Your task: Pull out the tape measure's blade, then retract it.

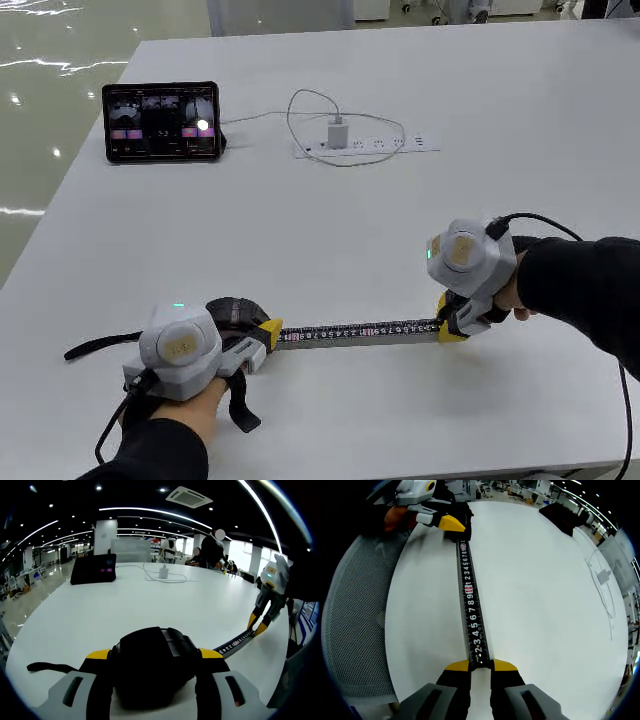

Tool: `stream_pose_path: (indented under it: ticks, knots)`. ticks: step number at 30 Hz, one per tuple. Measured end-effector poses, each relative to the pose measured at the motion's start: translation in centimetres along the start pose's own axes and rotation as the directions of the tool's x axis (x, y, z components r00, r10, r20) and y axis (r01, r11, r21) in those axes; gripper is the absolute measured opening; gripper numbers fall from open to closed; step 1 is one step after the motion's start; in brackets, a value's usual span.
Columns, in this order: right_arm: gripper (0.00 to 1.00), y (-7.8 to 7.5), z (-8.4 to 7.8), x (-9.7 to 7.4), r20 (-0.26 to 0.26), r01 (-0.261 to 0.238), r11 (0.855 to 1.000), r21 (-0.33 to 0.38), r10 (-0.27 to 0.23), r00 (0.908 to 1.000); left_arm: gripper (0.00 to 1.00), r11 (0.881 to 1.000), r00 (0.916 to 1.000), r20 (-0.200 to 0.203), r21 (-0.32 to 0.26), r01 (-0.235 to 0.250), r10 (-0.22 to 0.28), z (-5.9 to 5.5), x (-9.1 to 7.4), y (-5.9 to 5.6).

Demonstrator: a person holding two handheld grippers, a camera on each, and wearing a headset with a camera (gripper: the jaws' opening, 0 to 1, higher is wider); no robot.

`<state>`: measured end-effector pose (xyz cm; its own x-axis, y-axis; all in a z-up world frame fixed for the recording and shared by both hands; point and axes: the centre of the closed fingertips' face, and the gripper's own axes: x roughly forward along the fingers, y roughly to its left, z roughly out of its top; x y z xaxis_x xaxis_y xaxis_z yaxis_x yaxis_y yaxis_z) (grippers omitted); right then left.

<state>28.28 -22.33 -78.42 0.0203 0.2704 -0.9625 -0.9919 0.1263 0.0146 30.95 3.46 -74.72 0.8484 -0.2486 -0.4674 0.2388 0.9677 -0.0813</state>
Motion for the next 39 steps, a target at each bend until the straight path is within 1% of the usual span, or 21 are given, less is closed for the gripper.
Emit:
stream_pose_path:
  ticks: [2, 3, 8, 11, 14, 15, 16, 23, 30, 33, 39]
  knots:
    - [0.10, 0.04, -0.05, -0.01, -0.020, 0.000, 0.999, -0.045, -0.001, 0.9998, 0.62, 1.000, 1.0000, 0.000, -0.002, 0.002, -0.002, 0.00, 0.01, 0.00]
    - [0.10, 0.14, -0.07, 0.01, -0.020, -0.002, 0.998, -0.060, 0.001, 0.9998, 0.62, 1.000, 1.0000, -0.001, -0.001, 0.000, 0.000, -0.01, 0.00, -0.01]
    - [0.10, 0.03, -0.04, -0.02, -0.017, 0.000, 1.000, -0.017, 0.000, 0.9999, 0.62, 1.000, 1.0000, -0.001, -0.003, 0.002, -0.002, 0.01, 0.00, -0.03]
    - [0.10, 0.06, 0.12, 0.04, -0.031, 0.007, 1.000, -0.003, -0.007, 0.9995, 0.62, 1.000, 1.0000, 0.000, -0.003, 0.002, -0.002, 0.01, 0.00, -0.03]
    - [0.11, 0.20, 0.16, 0.09, -0.049, 0.011, 1.000, -0.020, -0.012, 0.9987, 0.63, 1.000, 1.0000, 0.000, -0.003, 0.003, -0.003, 0.02, -0.01, -0.03]
    - [0.11, 0.11, 0.20, 0.09, -0.049, 0.013, 1.000, -0.016, -0.013, 0.9987, 0.63, 1.000, 1.0000, 0.001, -0.003, 0.004, -0.004, 0.01, 0.00, 0.00]
    - [0.11, 0.05, 0.14, 0.12, -0.050, 0.012, 1.000, 0.002, -0.012, 0.9987, 0.62, 1.000, 1.0000, 0.000, -0.002, 0.004, -0.004, 0.01, 0.01, 0.00]
    - [0.11, 0.07, 0.21, 0.12, -0.041, 0.014, 1.000, 0.011, -0.013, 0.9991, 0.63, 1.000, 1.0000, -0.003, -0.003, 0.005, -0.005, 0.01, 0.07, 0.00]
    - [0.11, 0.19, 0.32, 0.11, -0.042, 0.010, 1.000, -0.007, -0.010, 0.9991, 0.63, 1.000, 1.0000, -0.003, -0.001, 0.006, -0.006, 0.00, 0.05, -0.02]
    - [0.11, 0.28, 0.40, 0.15, -0.043, 0.009, 0.999, -0.040, -0.011, 0.9990, 0.63, 1.000, 1.0000, -0.002, -0.001, 0.006, -0.006, 0.00, 0.04, -0.01]
    - [0.11, 0.20, 0.54, 0.22, -0.040, 0.007, 0.998, -0.060, -0.010, 0.9992, 0.63, 1.000, 1.0000, -0.003, -0.001, 0.006, -0.006, 0.01, 0.04, -0.05]
